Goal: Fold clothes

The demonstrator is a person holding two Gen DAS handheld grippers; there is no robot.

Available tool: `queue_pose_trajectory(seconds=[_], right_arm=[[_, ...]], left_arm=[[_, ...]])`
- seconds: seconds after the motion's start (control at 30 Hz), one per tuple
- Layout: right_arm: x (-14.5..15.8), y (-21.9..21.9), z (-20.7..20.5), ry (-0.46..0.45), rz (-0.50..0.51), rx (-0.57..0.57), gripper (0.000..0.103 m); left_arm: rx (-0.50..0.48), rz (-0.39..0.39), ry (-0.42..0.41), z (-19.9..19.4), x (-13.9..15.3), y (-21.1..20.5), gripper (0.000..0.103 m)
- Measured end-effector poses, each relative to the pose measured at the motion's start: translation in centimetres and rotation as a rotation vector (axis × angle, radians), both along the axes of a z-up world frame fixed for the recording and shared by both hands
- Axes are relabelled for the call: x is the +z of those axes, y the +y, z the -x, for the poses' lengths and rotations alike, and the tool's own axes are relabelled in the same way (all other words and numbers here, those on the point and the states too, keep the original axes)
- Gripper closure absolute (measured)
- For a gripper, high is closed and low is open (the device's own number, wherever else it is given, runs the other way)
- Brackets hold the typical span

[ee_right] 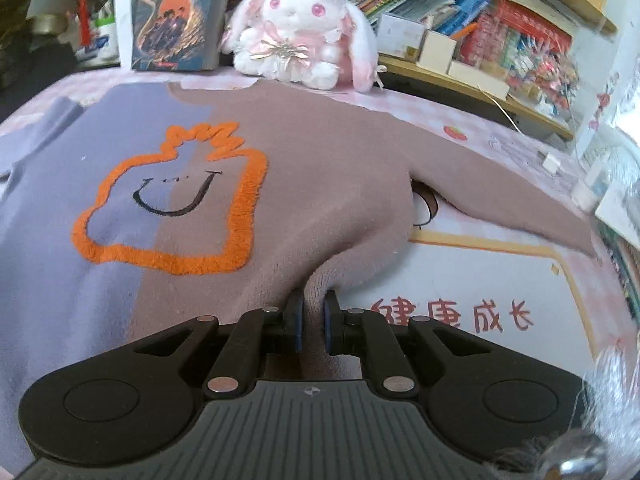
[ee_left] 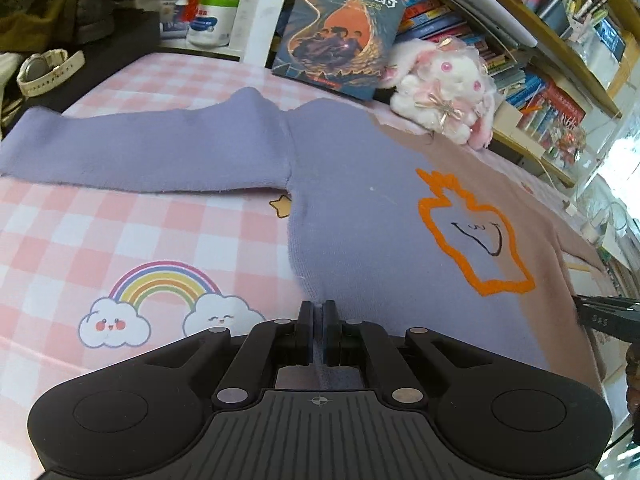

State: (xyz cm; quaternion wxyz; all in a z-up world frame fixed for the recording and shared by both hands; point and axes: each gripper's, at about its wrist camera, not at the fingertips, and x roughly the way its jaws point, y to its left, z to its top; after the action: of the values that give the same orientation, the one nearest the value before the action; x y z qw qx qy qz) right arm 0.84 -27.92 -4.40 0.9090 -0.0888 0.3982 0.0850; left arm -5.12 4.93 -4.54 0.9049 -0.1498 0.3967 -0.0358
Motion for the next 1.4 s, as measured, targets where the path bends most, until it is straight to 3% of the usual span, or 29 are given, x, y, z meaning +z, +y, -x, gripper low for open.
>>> queue_pose_trajectory(seconds=[0.27, 0.4, 0.67, 0.83, 0.9, 0.97, 1.07, 1.17, 1.2, 1.3, 1.37, 1.4], right_arm=[[0.3, -3.0, 4.9, 0.038, -0.079, -0.238, 0.094], [0.4, -1.8, 8.0, 0.047, -0.049, -0.156, 0.094], [0.2, -3.4, 4.9, 0.014, -0.055, -0.254, 0.094], [0.4, -3.5, 4.2, 0.053, -0.065, -0.25, 0.093], [0.5, -3.7, 4.7, 0.06, -0.067, -0.231, 0.091], [0.7, -4.5, 5.2, 0.065, -0.077, -0.254, 0.077], [0.8, -6.0, 6.0, 0.092, -0.115, -0.314, 0.069], [1.0, -6.8, 7.1, 0.124, -0.164, -0.348, 0.07], [0.9, -6.7, 7.4, 0.121, -0.172, -0.346, 0.07], [0.9, -6.3, 8.2, 0.114, -0.193, -0.34, 0.079], [0.9, -6.1, 8.8, 0.108, -0.207, -0.336, 0.09], [0.8, -5.8, 8.6, 0.092, -0.201, -0.345, 0.09]], left_arm=[[-0.101, -0.021, -0.014, -2.8, -0.1, -2.3, 0.1], [-0.149, -0.029, -0.019, -3.6, -0.2, -3.3, 0.1], [-0.115, -0.036, -0.019, -2.4, -0.3, -2.0, 0.1], [-0.058, -0.01, -0.005, -1.8, -0.1, -0.1, 0.099], [-0.045, 0.006, 0.008, -1.3, 0.1, 0.6, 0.098], [-0.054, 0.037, 0.017, -0.8, 0.3, 1.0, 0.096], [-0.065, 0.062, 0.035, -0.1, 0.3, 0.9, 0.091], [-0.063, 0.065, 0.024, 0.3, 0.0, 0.7, 0.091], [-0.066, 0.062, 0.022, 0.2, 0.0, 0.6, 0.097], [-0.086, 0.043, 0.009, -0.3, -0.2, 0.4, 0.099], [-0.071, 0.047, 0.004, -0.7, -0.3, 0.6, 0.099], [-0.06, 0.05, 0.002, -0.9, -0.3, 0.7, 0.099]])
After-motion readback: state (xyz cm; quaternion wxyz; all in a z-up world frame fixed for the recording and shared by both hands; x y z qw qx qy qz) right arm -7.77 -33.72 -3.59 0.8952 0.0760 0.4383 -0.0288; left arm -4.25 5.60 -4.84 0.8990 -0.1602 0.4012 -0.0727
